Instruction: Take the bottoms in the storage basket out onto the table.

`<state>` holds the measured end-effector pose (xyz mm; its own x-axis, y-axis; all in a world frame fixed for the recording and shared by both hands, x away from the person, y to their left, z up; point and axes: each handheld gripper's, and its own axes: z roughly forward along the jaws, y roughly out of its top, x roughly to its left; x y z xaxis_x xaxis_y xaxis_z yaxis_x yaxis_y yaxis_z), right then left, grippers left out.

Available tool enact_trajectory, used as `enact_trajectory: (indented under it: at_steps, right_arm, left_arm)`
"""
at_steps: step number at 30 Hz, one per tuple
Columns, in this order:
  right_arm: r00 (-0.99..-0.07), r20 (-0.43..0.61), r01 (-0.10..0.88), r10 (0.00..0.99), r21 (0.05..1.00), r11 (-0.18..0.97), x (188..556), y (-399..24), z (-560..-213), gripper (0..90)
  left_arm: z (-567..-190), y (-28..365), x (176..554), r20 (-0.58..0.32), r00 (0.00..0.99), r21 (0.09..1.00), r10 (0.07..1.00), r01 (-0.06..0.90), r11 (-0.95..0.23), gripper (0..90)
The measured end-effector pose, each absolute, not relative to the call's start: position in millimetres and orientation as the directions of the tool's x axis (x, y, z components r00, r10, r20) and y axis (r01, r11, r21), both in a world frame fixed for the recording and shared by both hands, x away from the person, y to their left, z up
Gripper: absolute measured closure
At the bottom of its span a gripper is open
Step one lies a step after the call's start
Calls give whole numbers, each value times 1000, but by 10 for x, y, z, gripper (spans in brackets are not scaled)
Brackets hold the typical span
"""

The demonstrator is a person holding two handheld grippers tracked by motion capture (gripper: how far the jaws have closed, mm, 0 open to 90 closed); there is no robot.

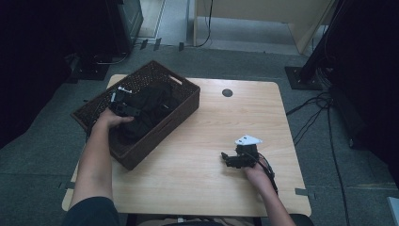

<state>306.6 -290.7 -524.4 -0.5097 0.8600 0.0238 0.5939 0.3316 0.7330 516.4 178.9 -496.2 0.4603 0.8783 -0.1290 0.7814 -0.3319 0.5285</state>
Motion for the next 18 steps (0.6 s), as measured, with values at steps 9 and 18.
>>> enact_trajectory:
  at_steps: [9, 18]
  right_arm:
    - [-513, 24, 593, 858, 732, 335, 3068, -2908, -5244, 104]
    - [-514, 24, 594, 857, 731, 336, 3068, -2908, -5243, 104]
  left_arm:
    - [-4884, 1543, 5148, -113, 532, 475, 839, 771, -425, 31]
    - [-4833, 1252, 5101, -149, 644, 472, 750, 713, -519, 129]
